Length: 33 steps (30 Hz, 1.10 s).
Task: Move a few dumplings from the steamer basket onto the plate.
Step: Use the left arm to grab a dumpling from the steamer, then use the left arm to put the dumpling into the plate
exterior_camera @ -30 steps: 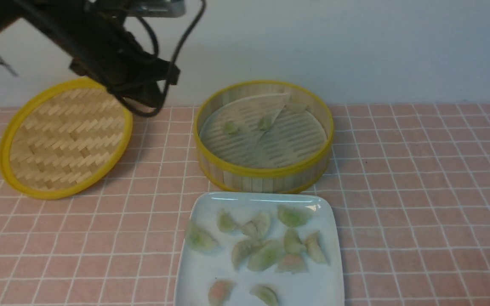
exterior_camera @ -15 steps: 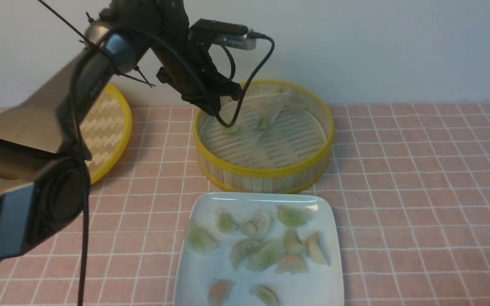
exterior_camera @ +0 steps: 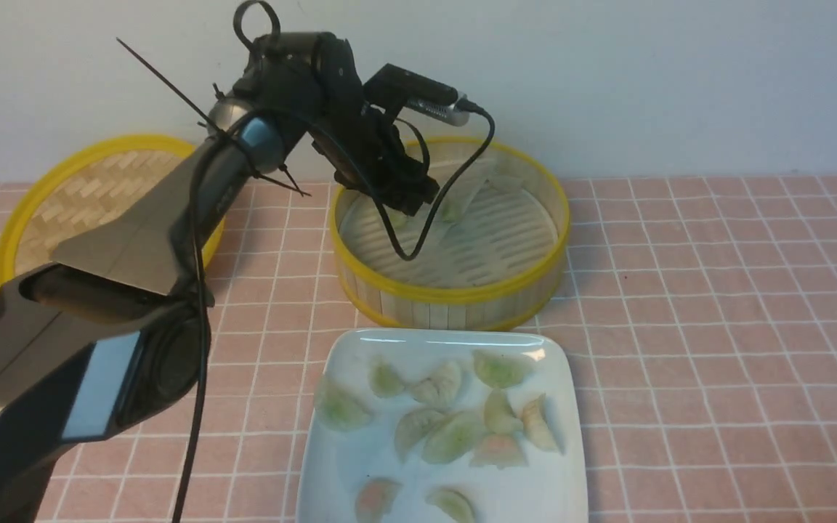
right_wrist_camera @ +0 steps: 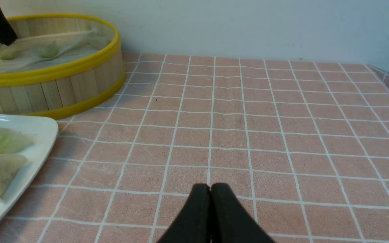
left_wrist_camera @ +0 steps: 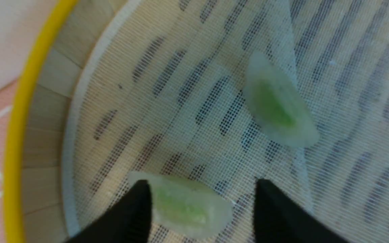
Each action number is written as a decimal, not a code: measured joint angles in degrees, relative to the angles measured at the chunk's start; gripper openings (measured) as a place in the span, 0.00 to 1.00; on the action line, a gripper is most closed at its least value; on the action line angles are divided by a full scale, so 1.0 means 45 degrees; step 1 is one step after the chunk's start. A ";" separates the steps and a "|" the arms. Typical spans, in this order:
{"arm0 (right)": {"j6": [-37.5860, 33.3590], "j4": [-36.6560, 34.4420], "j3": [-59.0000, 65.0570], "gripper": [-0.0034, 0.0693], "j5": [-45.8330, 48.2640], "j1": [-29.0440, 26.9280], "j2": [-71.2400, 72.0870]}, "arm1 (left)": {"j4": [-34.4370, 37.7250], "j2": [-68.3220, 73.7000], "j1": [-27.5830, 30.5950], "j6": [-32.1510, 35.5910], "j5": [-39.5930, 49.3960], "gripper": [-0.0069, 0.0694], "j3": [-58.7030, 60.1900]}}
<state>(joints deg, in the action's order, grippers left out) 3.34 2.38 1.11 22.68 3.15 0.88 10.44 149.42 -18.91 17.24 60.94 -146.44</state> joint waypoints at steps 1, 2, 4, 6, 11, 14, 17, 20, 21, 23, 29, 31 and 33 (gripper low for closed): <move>0.0000 0.0000 0.0000 0.03 0.0000 0.0000 0.0000 | -0.0094 0.0133 -0.0015 0.0000 -0.0087 0.70 0.0000; 0.0000 0.0000 0.0000 0.03 0.0000 0.0000 0.0000 | -0.0188 0.0256 -0.0015 0.0000 -0.0190 0.73 0.0000; 0.0000 0.0000 0.0000 0.03 0.0000 0.0000 0.0000 | -0.0488 0.0479 -0.0038 0.0000 -0.0526 0.77 0.0000; 0.0000 0.0000 0.0000 0.03 0.0000 0.0000 0.0000 | -0.0591 0.0590 -0.0054 -0.0024 -0.0702 0.77 0.0000; 0.0000 0.0000 0.0000 0.03 0.0000 0.0000 0.0000 | -0.0642 0.0590 -0.0173 -0.0036 -0.0657 0.58 -0.0026; 0.0000 0.0000 0.0000 0.03 0.0000 0.0000 0.0000 | -0.0744 0.0433 -0.0276 -0.0036 -0.0357 0.49 -0.0088; 0.0000 0.0000 0.0000 0.03 0.0000 0.0000 0.0000 | -0.0786 0.0086 -0.0375 -0.0036 0.0426 0.49 -0.0088; 0.0000 0.0000 0.0000 0.03 0.0000 0.0000 0.0000 | -0.0740 -0.0684 -0.0462 -0.0036 0.1611 0.49 -0.0088; 0.0000 0.0000 0.0000 0.03 0.0000 0.0000 0.0000 | -0.0727 -0.0880 -0.0478 -0.0036 0.1824 0.49 -0.0088; 0.0000 0.0000 0.0000 0.03 0.0000 0.0000 0.0000 | -0.0598 -0.1632 -0.0516 -0.0036 0.2150 0.49 -0.0088; 0.0000 0.0000 0.0000 0.03 -0.0014 0.0000 0.0000 | 0.0156 -0.3874 -0.0527 -0.0520 0.2246 0.48 0.0970; 0.0000 0.0000 0.0000 0.03 -0.0014 0.0000 0.0000 | 0.0275 -0.5437 -0.0654 -0.0614 0.2246 0.48 0.3071; 0.0000 0.0000 0.0000 0.03 -0.0028 0.0000 0.0000 | 0.0303 -0.6754 -0.0805 -0.0696 0.2233 0.48 0.5229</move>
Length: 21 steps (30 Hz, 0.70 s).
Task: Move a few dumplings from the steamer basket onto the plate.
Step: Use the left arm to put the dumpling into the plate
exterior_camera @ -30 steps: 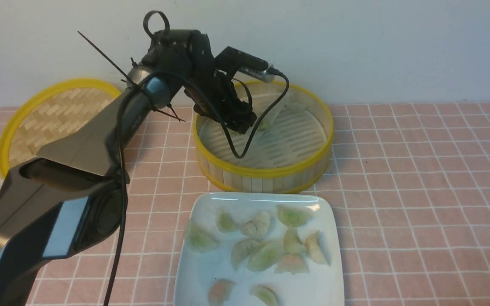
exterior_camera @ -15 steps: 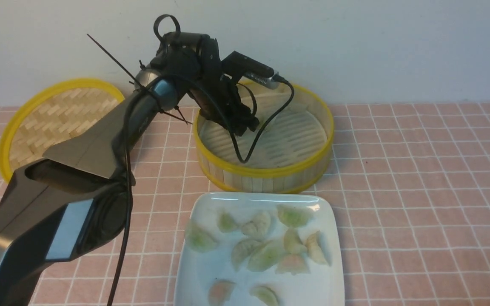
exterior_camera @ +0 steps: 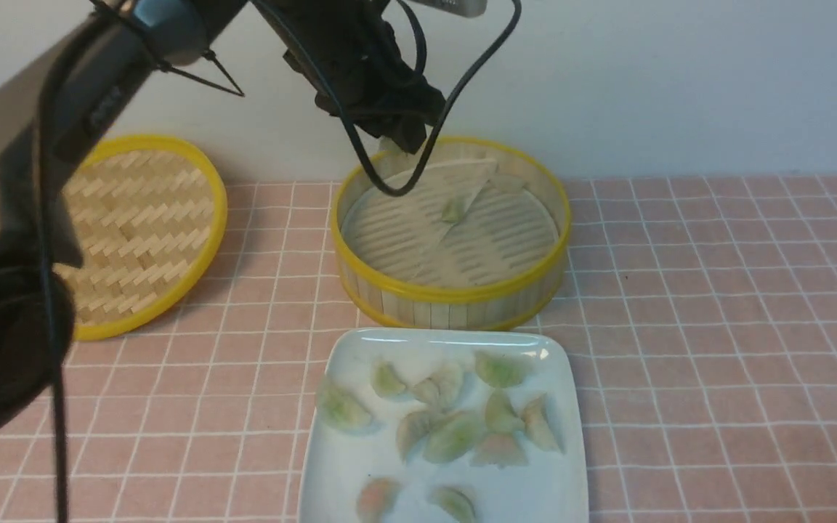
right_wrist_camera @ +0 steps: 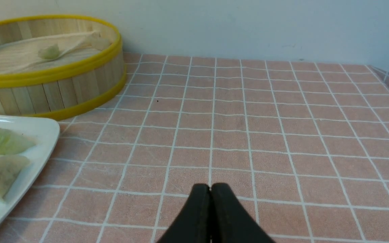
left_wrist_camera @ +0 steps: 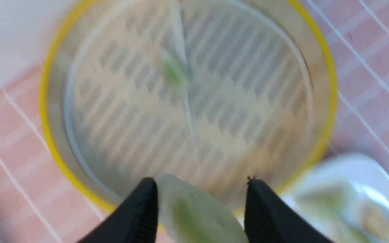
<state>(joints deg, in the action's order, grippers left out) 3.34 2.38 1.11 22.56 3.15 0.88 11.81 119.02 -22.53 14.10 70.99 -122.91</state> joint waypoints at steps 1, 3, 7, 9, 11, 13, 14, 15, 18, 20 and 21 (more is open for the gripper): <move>0.0000 0.0000 0.0000 0.03 0.0000 0.0000 0.0000 | 0.0001 -0.0285 -0.0040 -0.0003 0.0000 0.48 0.0519; 0.0000 0.0000 0.0000 0.03 0.0000 0.0000 0.0000 | 0.0133 -0.1817 -0.0323 -0.0087 0.0015 0.48 0.3589; 0.0000 0.0000 0.0000 0.03 0.0000 0.0000 0.0000 | 0.0437 -0.3066 -0.0820 -0.0101 -0.0320 0.48 0.7514; 0.0000 0.0000 0.0000 0.03 0.0000 0.0000 0.0000 | 0.0729 -0.3156 -0.1001 -0.0101 -0.0821 0.48 0.8826; 0.0000 0.0000 0.0000 0.03 0.0000 0.0000 0.0000 | 0.0978 -0.3101 -0.1170 0.0020 -0.1187 0.48 0.9580; 0.0000 0.0000 0.0000 0.03 0.0000 0.0000 0.0000 | 0.1080 -0.2906 -0.1301 0.0325 -0.1556 0.48 1.0149; 0.0000 0.0000 0.0000 0.03 0.0000 0.0000 0.0000 | 0.1104 -0.2830 -0.1314 0.0389 -0.1664 0.48 1.0205; 0.0000 0.0000 0.0000 0.03 0.0000 0.0000 0.0000 | 0.1104 -0.2693 -0.1326 0.0461 -0.1947 0.48 1.0269; 0.0000 0.0000 0.0000 0.03 0.0000 0.0000 0.0000 | 0.1080 -0.2440 -0.1326 0.0476 -0.2384 0.48 1.0279; 0.0000 0.0000 0.0000 0.03 0.0000 0.0000 0.0000 | 0.1080 -0.2383 -0.1326 0.0476 -0.2539 0.48 1.0279; 0.0000 0.0000 0.0000 0.03 0.0000 0.0000 0.0000 | 0.1080 -0.2384 -0.1326 0.0490 -0.2586 0.49 1.0279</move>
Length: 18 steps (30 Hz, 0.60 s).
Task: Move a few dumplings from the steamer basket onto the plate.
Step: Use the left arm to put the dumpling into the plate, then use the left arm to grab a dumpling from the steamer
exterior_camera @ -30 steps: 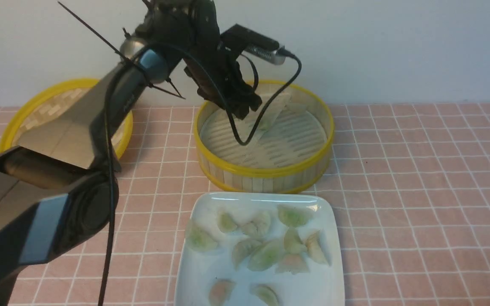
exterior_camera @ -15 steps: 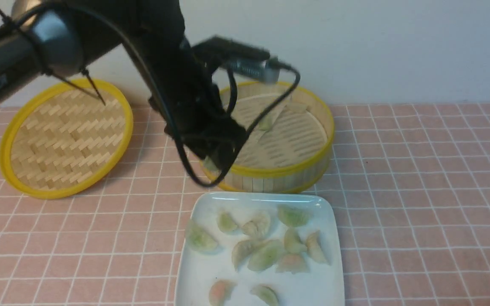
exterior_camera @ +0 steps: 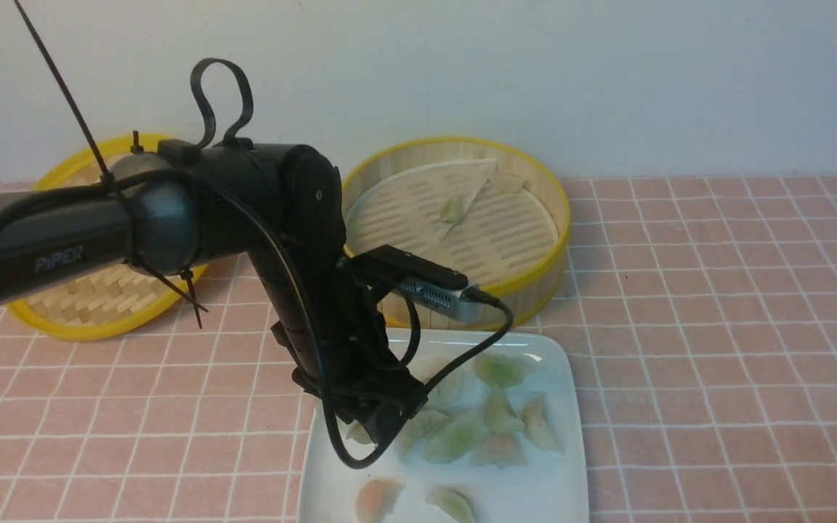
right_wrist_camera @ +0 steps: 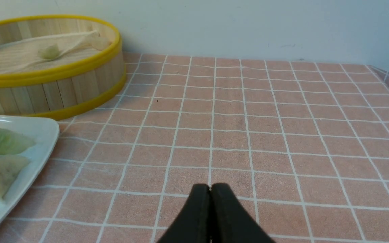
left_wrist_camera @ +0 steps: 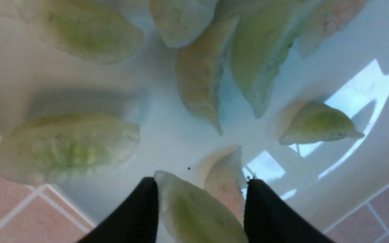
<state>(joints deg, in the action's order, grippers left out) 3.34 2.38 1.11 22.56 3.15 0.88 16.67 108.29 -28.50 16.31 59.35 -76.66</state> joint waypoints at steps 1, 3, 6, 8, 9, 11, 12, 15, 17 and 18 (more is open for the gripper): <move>0.0000 0.0000 0.0000 0.03 0.0000 0.0000 0.0000 | 0.0000 0.0000 0.0000 0.0025 0.0001 0.51 0.0000; 0.0000 0.0000 0.0000 0.03 0.0000 0.0000 0.0000 | 0.0000 0.0000 0.0000 0.0050 0.0001 0.56 -0.0028; 0.0000 0.0000 0.0000 0.03 0.0000 0.0000 0.0000 | 0.0000 0.0000 0.0000 -0.0011 0.0099 0.66 -0.0376; 0.0000 0.0000 0.0000 0.03 0.0000 0.0000 0.0000 | 0.0000 0.0000 0.0000 -0.0192 0.0234 0.69 -0.0738; 0.0000 0.0000 0.0000 0.03 0.0000 0.0000 0.0000 | 0.0000 0.0000 0.0000 -0.0218 0.0255 0.69 -0.0784; 0.0000 0.0000 0.0000 0.03 0.0000 0.0000 0.0000 | -0.0040 0.0026 0.0000 -0.0402 0.0365 0.70 -0.1630; 0.0000 0.0000 0.0000 0.03 0.0000 0.0000 0.0000 | -0.0050 0.0028 0.0000 -0.0532 0.0264 0.70 -0.1932; 0.0000 0.0000 0.0000 0.03 0.0000 0.0000 0.0000 | -0.0204 0.0136 0.0000 -0.1165 -0.0622 0.64 -0.3268; 0.0000 0.0000 0.0000 0.03 0.0000 0.0000 0.0000 | -0.0370 0.0482 0.0116 -0.1790 -0.1051 0.56 -0.4545; 0.0000 0.0000 0.0000 0.03 0.0000 0.0000 0.0000 | -0.0439 0.0814 0.0221 -0.2089 -0.1063 0.51 -0.5391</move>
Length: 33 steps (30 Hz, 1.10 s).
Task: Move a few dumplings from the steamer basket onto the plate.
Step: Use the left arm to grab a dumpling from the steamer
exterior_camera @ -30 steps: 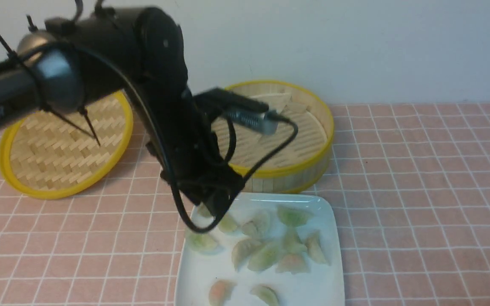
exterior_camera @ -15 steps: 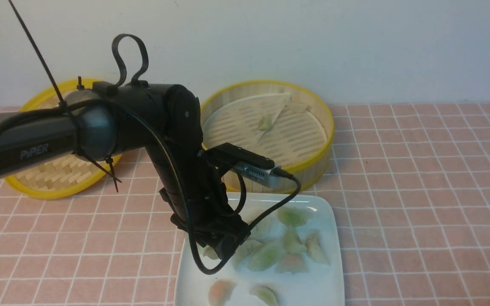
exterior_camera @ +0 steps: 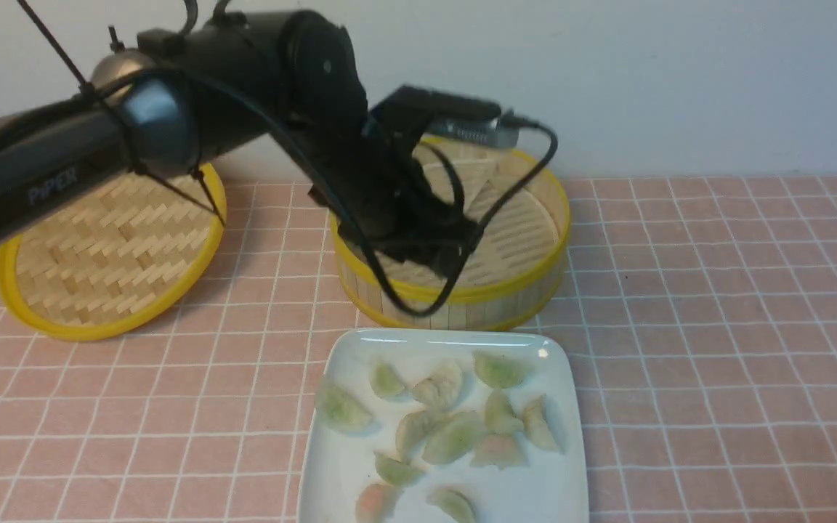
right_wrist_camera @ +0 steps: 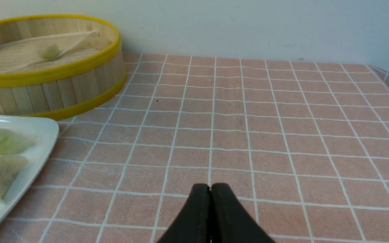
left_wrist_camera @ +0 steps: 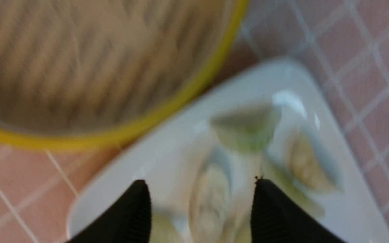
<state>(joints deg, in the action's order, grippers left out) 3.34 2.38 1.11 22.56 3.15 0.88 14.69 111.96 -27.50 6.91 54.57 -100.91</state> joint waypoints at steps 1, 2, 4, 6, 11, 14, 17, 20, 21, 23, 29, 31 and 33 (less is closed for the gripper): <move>0.0000 0.0000 0.0000 0.03 0.0000 0.0000 0.0000 | -0.0035 0.0532 0.0111 -0.0252 0.0035 0.44 -0.1101; 0.0000 0.0000 0.0000 0.03 0.0000 0.0000 0.0000 | -0.0066 0.1059 0.0246 -0.0389 0.0064 0.38 -0.2034; 0.0000 0.0000 0.0000 0.03 0.0000 0.0000 0.0000 | -0.0134 0.2306 0.0399 -0.0450 0.0095 0.31 -0.3864; 0.0000 0.0000 0.0000 0.03 0.0000 0.0000 0.0000 | -0.0258 0.3373 0.0491 -0.0436 0.0079 0.28 -0.5192; 0.0000 0.0000 0.0000 0.03 0.0000 0.0000 0.0000 | -0.0796 0.5923 0.0557 0.0005 0.0095 0.36 -0.7944; 0.0000 0.0000 0.0000 0.03 0.0000 0.0000 0.0000 | -0.1023 0.7117 0.0557 0.0484 -0.0009 0.48 -0.9101; 0.0000 0.0000 0.0000 0.03 0.0000 0.0000 0.0000 | -0.1023 0.7507 0.0557 0.1055 -0.0218 0.57 -0.9331; 0.0000 0.0000 0.0000 0.03 0.0000 0.0000 0.0000 | -0.1128 0.7698 0.0574 0.1716 -0.0278 0.67 -0.9397; 0.0000 0.0000 0.0000 0.03 0.0000 0.0000 0.0000 | -0.1128 0.7709 0.0586 0.1933 -0.0283 0.68 -0.9397; 0.0000 0.0000 0.0000 0.03 0.0000 0.0000 0.0000 | -0.1043 0.7791 0.0614 0.2378 -0.0344 0.70 -0.9424; 0.0000 0.0000 0.0000 0.03 0.0000 0.0000 0.0000 | -0.0608 0.8180 0.0812 0.1891 0.0258 0.70 -0.9454; 0.0000 0.0000 0.0000 0.03 0.0000 0.0000 0.0000 | -0.0227 0.8222 0.0992 0.1225 0.0564 0.71 -0.9454; 0.0000 0.0000 0.0000 0.03 0.0000 0.0000 0.0000 | 0.0291 0.8238 0.1177 0.1165 0.0648 0.71 -0.9454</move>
<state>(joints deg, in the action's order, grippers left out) 3.34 2.38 1.11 22.56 3.15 0.88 16.00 149.03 -22.20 12.15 57.49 -143.46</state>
